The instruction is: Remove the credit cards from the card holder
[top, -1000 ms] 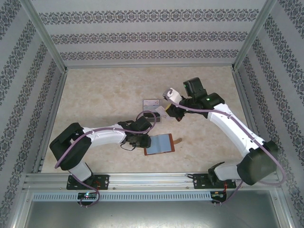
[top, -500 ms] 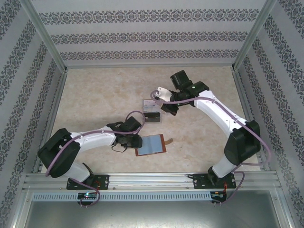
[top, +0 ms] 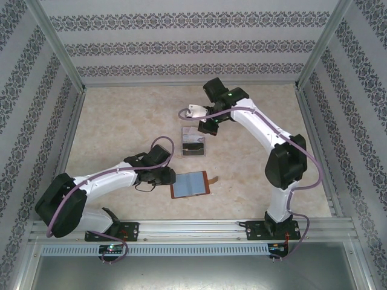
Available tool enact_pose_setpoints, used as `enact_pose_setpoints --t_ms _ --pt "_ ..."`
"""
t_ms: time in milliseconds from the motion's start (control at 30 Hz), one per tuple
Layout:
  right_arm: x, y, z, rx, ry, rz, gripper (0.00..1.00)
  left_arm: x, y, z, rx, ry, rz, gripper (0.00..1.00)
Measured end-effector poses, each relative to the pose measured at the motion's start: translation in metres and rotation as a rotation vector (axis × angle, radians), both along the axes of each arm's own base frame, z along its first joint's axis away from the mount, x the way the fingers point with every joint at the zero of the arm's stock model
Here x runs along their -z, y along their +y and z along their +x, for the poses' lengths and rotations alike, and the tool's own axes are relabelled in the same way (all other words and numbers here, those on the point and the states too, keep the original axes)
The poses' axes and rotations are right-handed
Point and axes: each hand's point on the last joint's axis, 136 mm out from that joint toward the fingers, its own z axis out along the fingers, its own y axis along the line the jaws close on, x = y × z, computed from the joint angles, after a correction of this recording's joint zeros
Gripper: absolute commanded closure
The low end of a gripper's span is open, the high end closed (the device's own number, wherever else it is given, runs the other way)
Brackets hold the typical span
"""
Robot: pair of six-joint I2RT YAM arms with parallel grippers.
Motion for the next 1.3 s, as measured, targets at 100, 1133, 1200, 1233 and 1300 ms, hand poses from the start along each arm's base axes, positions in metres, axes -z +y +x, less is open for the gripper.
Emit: enact_pose_setpoints --t_ms 100,1133,1200,1233,1300 --pt "0.001 0.007 0.009 -0.030 -0.004 -0.019 1.00 0.005 0.006 -0.002 -0.014 0.013 0.009 0.67" --pt "0.023 0.034 0.042 -0.176 -0.017 -0.154 1.00 0.010 0.017 -0.002 -0.046 0.041 0.010 0.67" --pt "0.034 0.033 0.044 -0.176 -0.004 -0.176 1.00 0.010 0.018 -0.002 -0.050 0.042 0.010 0.67" --pt "0.040 0.032 0.045 -0.176 0.002 -0.186 1.00 0.010 0.018 -0.002 -0.051 0.043 0.009 0.67" --pt "0.048 0.032 0.046 -0.178 0.012 -0.198 1.00 0.011 0.018 -0.002 -0.050 0.045 0.009 0.67"
